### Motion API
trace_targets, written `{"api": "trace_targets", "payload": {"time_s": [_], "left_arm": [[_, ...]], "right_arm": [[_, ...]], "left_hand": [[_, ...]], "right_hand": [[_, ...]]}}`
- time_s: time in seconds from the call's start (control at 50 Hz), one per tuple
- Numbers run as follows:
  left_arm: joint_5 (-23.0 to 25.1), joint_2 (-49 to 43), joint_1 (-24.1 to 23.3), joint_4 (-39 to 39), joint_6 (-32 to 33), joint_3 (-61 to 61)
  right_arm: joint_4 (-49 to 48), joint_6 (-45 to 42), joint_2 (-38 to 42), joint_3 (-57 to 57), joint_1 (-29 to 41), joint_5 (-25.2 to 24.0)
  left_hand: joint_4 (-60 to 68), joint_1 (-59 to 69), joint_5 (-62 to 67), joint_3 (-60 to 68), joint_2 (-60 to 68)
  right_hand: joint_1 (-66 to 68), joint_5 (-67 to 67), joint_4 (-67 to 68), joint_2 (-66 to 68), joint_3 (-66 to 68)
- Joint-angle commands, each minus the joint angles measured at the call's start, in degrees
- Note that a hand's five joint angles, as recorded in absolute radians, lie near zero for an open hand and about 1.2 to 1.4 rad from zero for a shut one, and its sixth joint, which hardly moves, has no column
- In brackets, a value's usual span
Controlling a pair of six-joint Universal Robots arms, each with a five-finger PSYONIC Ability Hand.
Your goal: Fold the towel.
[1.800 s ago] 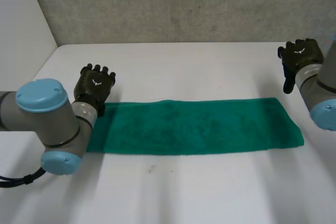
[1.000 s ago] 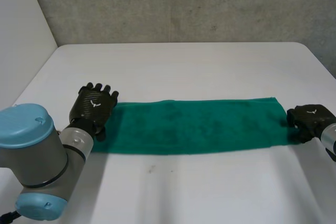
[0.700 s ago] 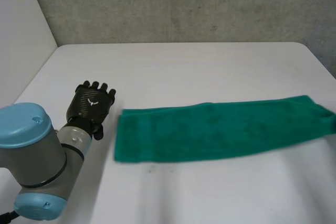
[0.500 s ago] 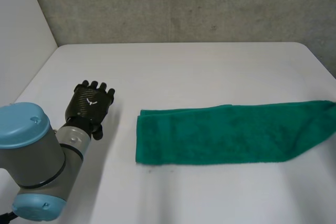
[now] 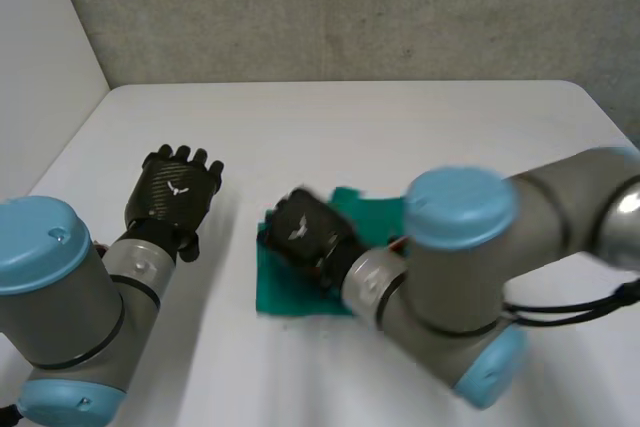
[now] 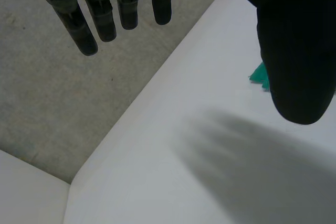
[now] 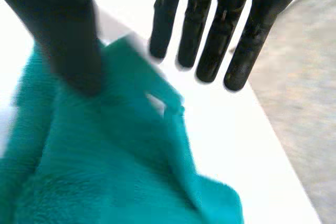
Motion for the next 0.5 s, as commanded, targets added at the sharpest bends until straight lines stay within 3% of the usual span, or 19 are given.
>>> {"api": "trace_targets", "payload": {"time_s": [0.02,0.1,0.18,0.26,0.36,0.5], "left_arm": [[0.23,-0.03,-2.08,0.21,0.02,0.17],[0.23,-0.03,-3.66,0.48,-0.07,0.96],[0.14,-0.3,-7.96,0.56,-1.12,4.55],[0.23,-1.52,-11.3,0.56,-4.98,7.63],[0.49,-7.22,-14.2,0.04,-11.57,12.37],[-0.12,-16.19,-14.38,-3.2,-12.99,18.78]], "right_arm": [[1.84,-2.19,2.48,-2.19,0.1,3.63],[1.93,3.25,-3.22,-1.22,-2.0,5.83],[2.11,14.3,-9.99,3.95,-9.81,5.22],[2.28,19.07,-13.42,10.01,-13.78,4.6],[1.49,18.56,-14.84,18.72,-21.51,4.25],[-0.18,16.62,-14.58,25.06,-29.25,3.55]], "left_hand": [[-1.44,-1.45,-2.09,-1.99,-1.34],[-1.44,-1.45,-2.09,-1.99,-1.34],[-1.44,-1.45,-2.09,-1.99,-1.34],[-1.44,-1.45,-2.09,-1.99,-1.34],[-0.77,-0.78,-1.42,-1.32,-0.67],[-0.09,-0.1,-0.74,-0.64,0.01]], "right_hand": [[-20.67,-28.67,-28.15,-26.54,-26.88],[-20.67,-28.67,-28.15,-26.54,-26.88],[-20.67,-28.67,-28.15,-26.54,-26.88],[-20.67,-28.67,-28.15,-26.54,-26.88],[-20.67,-28.67,-28.15,-26.54,-26.88],[-20.67,-28.67,-28.15,-26.54,-26.88]]}}
